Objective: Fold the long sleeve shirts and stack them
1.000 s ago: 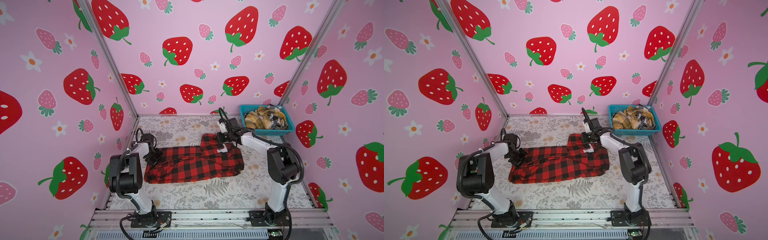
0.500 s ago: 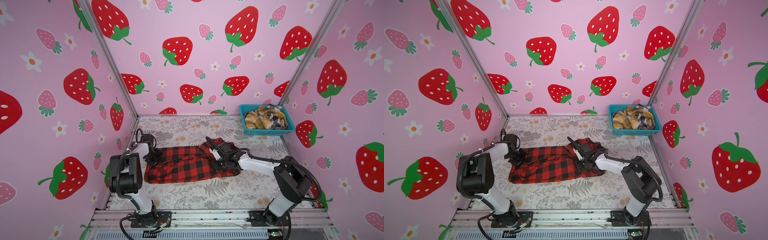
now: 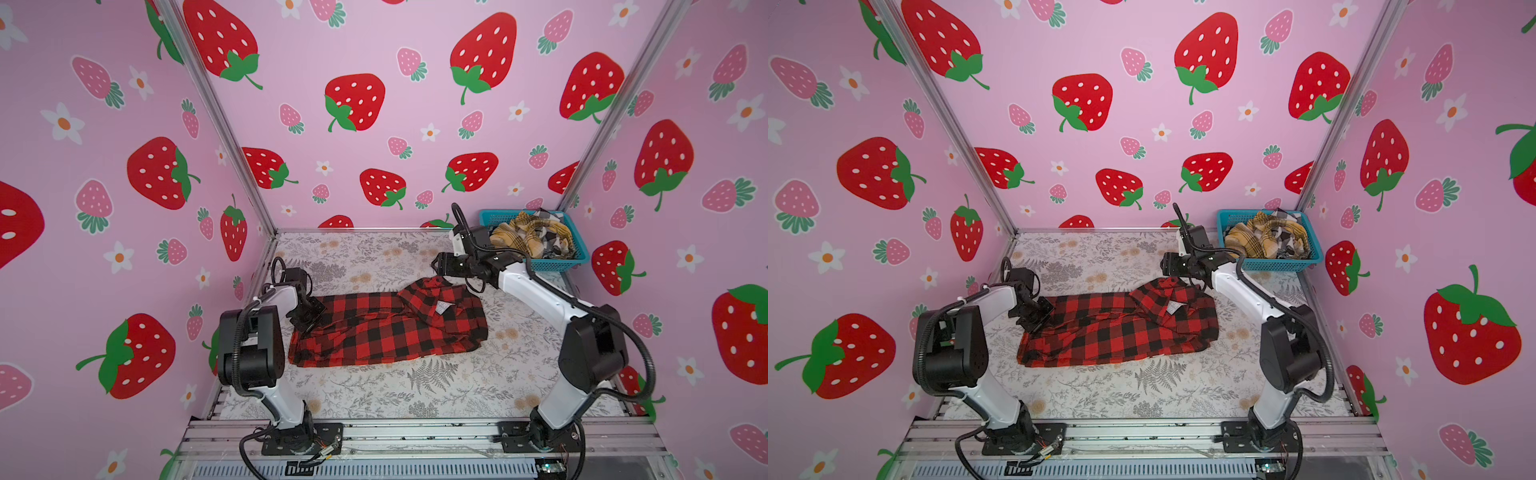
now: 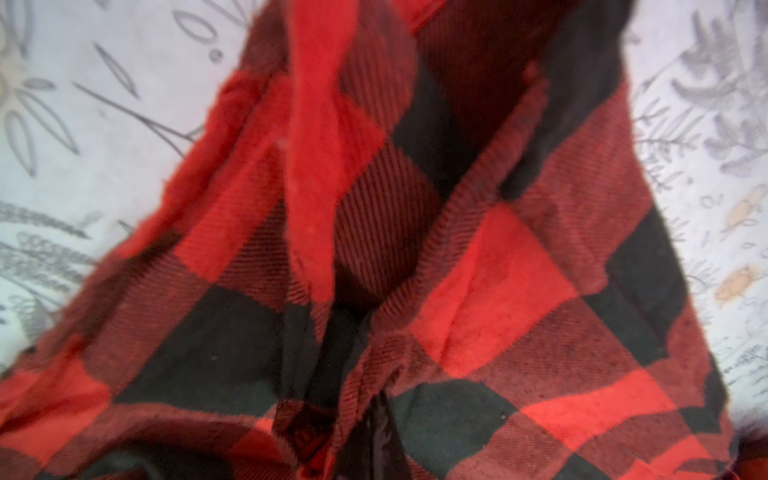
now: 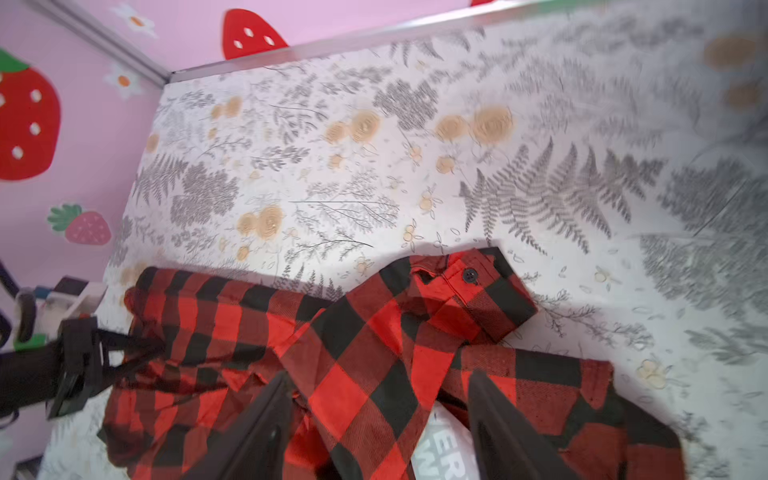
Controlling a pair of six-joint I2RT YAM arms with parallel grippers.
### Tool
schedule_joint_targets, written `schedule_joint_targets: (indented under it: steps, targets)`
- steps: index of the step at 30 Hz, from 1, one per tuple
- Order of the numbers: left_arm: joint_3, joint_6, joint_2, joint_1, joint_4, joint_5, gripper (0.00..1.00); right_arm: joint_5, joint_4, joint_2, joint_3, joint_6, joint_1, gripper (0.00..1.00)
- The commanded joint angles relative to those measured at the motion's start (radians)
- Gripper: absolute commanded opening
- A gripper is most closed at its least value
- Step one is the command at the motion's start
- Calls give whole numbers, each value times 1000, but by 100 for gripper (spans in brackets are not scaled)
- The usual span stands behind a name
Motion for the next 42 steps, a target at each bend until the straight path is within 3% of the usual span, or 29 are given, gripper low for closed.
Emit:
schedule_joint_targets:
  steps: [1,15,19,23,25,31,34,35,37,38,39,42]
  targets:
    - [31,15,14,8,-26,-9,0,-90,8,97,-2,97,-33,64]
    - [48,26,39,11,-15,5,0,-15,-133,467,286,-8,-63,52]
    - [58,37,54,13,-19,-1,0,5,-171,547,396,-36,-63,36]
    - [65,54,53,11,-24,-26,0,-17,-199,605,523,-76,-64,8]
    - [68,58,50,12,-28,-32,0,-28,-191,588,558,-98,-63,0]
    - [82,55,40,11,-32,-27,0,-60,-85,419,564,-129,-59,0]
    - [93,49,34,11,-39,-22,0,5,-154,378,589,-116,-51,0]
    - [99,47,31,11,-43,-18,0,31,-195,380,592,-105,-55,9]
    - [103,46,21,11,-46,-14,0,45,-251,384,561,-88,-68,43]
    - [104,48,18,11,-46,-13,0,51,-260,379,526,-81,-74,51]
    - [107,50,15,11,-48,-13,0,47,-250,369,480,-74,-78,56]
    - [117,57,20,11,-54,-8,0,0,-206,346,362,-34,-97,54]
